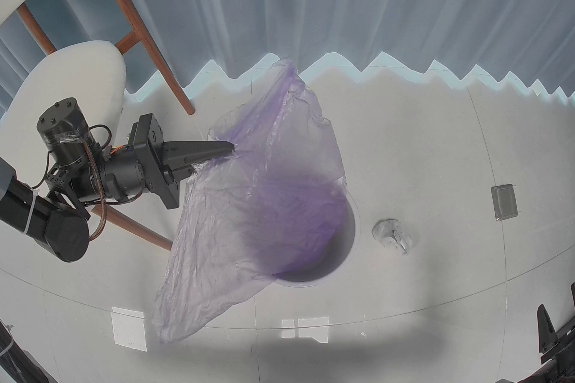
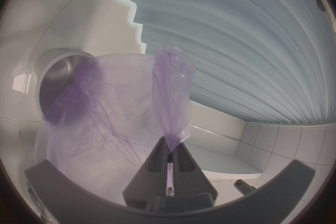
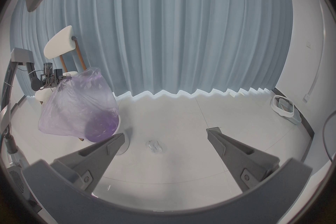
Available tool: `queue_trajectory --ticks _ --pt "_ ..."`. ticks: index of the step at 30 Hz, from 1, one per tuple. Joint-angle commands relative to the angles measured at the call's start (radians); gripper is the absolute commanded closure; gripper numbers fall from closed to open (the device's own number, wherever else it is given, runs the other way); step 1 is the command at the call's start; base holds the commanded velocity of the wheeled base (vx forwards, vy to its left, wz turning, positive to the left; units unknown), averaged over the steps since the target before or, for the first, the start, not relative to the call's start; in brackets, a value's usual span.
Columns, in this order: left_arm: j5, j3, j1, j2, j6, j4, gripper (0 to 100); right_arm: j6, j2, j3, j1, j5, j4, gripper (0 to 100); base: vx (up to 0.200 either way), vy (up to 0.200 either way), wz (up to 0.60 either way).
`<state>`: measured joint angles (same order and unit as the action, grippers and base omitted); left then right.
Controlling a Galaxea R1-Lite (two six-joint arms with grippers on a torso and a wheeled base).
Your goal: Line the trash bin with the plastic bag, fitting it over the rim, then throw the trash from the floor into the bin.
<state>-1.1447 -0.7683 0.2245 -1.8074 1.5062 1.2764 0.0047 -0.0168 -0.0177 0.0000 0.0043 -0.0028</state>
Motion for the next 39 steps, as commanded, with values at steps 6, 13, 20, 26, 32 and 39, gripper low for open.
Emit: queue_trajectory --ticks 6,13,20,26,32,39 --pt "-0.05 0.021 -0.001 -0.003 0.002 0.049 100 0.0 0.017 0.016 0.0 0.0 0.0 0 0.2 0.0 0.0" --pt "-0.046 0.024 0.007 -0.007 -0.006 0.04 100 0.0 0.017 0.016 0.0 0.0 -0.002 0 0.171 0.0 0.0" --pt "-0.047 0.058 0.049 0.079 -0.004 0.001 100 0.001 0.017 0.016 0.0 0.0 0.0 0 0.0 0.0 0.0" --pt "-0.044 0.084 0.079 0.089 -0.004 0.049 100 0.008 0.017 0.015 0.0 -0.003 0.003 0 0.0 0.0 0.0" --pt "-0.052 0.178 0.082 0.094 -0.003 0.147 100 0.006 0.014 0.012 0.002 -0.003 0.01 0 0.0 0.0 0.0" --pt "-0.052 0.296 0.11 0.097 -0.003 0.271 100 0.035 -0.104 -0.131 0.014 0.026 -0.017 0 0.0 0.0 0.0"
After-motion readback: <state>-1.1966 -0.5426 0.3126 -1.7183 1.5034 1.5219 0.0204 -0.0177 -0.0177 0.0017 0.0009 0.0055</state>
